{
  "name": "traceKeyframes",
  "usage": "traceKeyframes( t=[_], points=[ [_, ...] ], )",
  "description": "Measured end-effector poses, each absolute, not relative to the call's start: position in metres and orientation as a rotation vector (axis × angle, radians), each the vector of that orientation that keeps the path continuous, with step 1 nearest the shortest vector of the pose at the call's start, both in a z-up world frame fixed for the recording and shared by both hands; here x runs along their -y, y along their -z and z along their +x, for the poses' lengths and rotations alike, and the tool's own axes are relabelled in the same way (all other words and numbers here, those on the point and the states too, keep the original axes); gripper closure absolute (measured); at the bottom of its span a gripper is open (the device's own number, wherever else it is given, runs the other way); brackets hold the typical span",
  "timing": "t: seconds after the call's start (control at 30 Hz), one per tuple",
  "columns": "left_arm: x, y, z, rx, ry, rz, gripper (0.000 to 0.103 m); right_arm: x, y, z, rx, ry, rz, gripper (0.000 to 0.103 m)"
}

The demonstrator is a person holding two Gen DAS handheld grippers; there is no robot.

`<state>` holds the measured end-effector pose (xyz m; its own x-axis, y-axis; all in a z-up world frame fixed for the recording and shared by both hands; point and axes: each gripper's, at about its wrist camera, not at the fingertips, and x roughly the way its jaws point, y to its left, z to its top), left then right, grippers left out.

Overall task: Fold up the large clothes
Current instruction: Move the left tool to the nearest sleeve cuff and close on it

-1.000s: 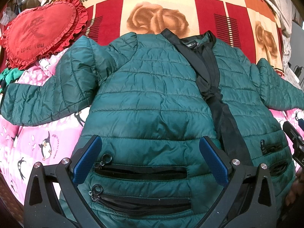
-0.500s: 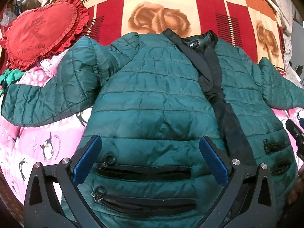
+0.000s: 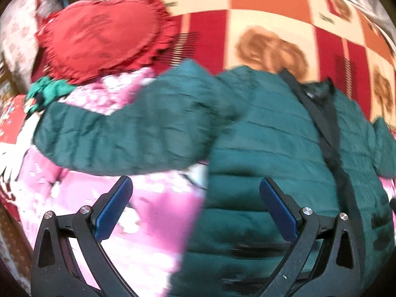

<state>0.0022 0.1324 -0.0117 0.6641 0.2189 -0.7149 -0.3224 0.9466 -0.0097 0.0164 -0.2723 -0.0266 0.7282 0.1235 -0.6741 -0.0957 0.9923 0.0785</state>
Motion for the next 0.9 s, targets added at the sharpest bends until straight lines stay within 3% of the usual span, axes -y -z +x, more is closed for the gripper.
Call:
traceKeyframes(
  t=[0.23,0.47,0.73,0.9],
  points=[
    [-0.236,0.022,-0.01,-0.788,-0.394,-0.216,0.0,0.266,0.051,0.024,-0.878,-0.13,-0.013,0.0],
    [-0.35,0.057,-0.051,-0.702,-0.47,-0.633,0.001,0.254,0.062,0.028,-0.912,-0.143,-0.059,0.0],
    [-0.396,0.087,-0.028,-0.658,-0.403,-0.836,0.001,0.25,0.064,0.031,-0.917,-0.14,-0.077,0.0],
    [-0.403,0.09,-0.026,-0.535,-0.44,-0.924,0.001,0.25,0.065,0.032,-0.917,-0.145,-0.072,0.0]
  ],
)
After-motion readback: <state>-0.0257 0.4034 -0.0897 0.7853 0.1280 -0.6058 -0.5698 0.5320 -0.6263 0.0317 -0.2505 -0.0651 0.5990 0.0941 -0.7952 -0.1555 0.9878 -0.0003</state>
